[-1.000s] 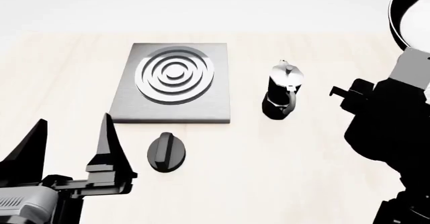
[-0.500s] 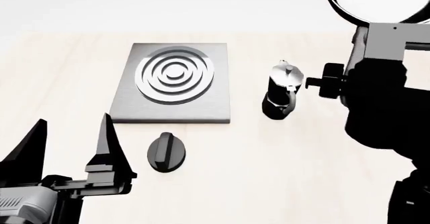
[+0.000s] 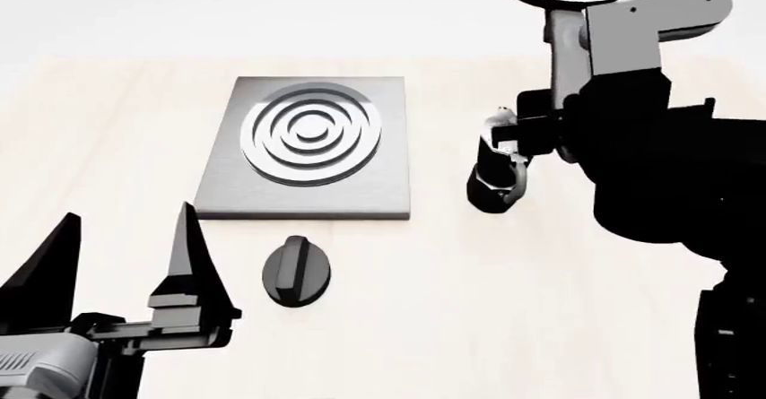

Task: Put the frying pan on the stove.

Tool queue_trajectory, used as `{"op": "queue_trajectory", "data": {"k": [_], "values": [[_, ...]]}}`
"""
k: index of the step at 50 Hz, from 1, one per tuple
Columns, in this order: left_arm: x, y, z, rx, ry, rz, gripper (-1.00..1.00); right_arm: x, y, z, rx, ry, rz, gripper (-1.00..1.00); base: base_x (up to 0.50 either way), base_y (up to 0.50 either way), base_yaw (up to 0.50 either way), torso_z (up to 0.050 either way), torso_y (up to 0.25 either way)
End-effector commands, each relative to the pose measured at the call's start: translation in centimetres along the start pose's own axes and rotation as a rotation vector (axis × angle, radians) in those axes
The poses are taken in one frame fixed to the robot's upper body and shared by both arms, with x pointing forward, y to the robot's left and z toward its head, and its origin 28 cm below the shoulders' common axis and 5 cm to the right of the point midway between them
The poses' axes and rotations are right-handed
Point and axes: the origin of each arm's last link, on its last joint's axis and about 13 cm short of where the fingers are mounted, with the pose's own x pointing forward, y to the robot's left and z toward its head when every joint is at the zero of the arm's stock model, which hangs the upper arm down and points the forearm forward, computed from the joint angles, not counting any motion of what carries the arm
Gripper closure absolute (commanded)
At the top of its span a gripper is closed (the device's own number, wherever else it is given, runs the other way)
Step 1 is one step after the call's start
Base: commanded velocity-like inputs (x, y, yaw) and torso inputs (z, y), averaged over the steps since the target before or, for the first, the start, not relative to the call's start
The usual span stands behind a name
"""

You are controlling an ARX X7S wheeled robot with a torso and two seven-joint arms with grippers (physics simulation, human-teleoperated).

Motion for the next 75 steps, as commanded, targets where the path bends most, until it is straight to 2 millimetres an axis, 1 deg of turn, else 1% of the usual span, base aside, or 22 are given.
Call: {"op": "queue_trajectory", "data": {"k": [1, 15, 23, 24, 25, 27, 31, 47, 54, 66, 75], "values": [[0.0, 0.0, 0.0, -0.001, 0.0, 0.0, -1.0, -0.6, 0.5, 1.7, -0.042, -0.089, 0.041, 1.0, 0.0, 0.0, 0.0, 0.0, 0.01], [0.1, 0.0, 0.1, -0.002, 0.0, 0.003, -1.0, -0.9, 2.3, 1.9, -0.1, -0.105, 0.128, 1.0, 0.0, 0.0, 0.0, 0.001, 0.002], [0.0, 0.1, 0.1, -0.002, -0.004, 0.006, -1.0, -0.9, 3.4, 1.6, -0.134, -0.099, 0.163, 1.0, 0.0, 0.0, 0.0, 0.0, 0.003], [0.0, 0.1, 0.2, -0.002, -0.004, 0.006, -1.0, -0.9, 3.4, 1.6, -0.115, -0.12, 0.187, 1.0, 0.0, 0.0, 0.0, 0.0, 0.0], [0.0, 0.1, 0.2, -0.003, -0.004, 0.005, -1.0, -0.9, 3.5, 1.5, -0.141, -0.095, 0.166, 1.0, 0.0, 0.0, 0.0, 0.0, 0.0], [0.0, 0.1, 0.2, -0.002, -0.005, 0.006, -1.0, -0.8, 3.8, 1.6, -0.121, -0.108, 0.183, 1.0, 0.0, 0.0, 0.0, 0.0, 0.005], [0.0, 0.1, 0.2, -0.003, -0.005, 0.007, -1.0, -0.8, 4.4, 1.5, -0.142, -0.108, 0.204, 1.0, 0.0, 0.0, 0.0, 0.0, 0.003], [0.1, 0.3, 0.4, -0.008, -0.011, 0.011, -1.0, 0.4, 7.3, 1.2, -0.139, -0.103, 0.312, 1.0, 0.0, 0.0, 0.0, 0.001, 0.003], [0.1, 0.4, 0.3, -0.009, -0.012, 0.015, -1.0, 1.0, 8.2, 0.9, -0.132, -0.096, 0.335, 1.0, 0.0, 0.0, 0.0, 0.001, 0.001], [0.0, 0.4, 0.4, -0.012, -0.015, 0.018, -1.0, 1.0, 9.0, 0.3, -0.164, -0.086, 0.355, 1.0, 0.0, 0.0, 0.0, 0.0, 0.003], [0.0, 0.3, 0.5, -0.013, -0.014, 0.016, -1.0, 0.6, 9.0, -0.5, -0.185, -0.079, 0.368, 1.0, 0.0, 0.0, 0.0, 0.001, 0.002]]}}
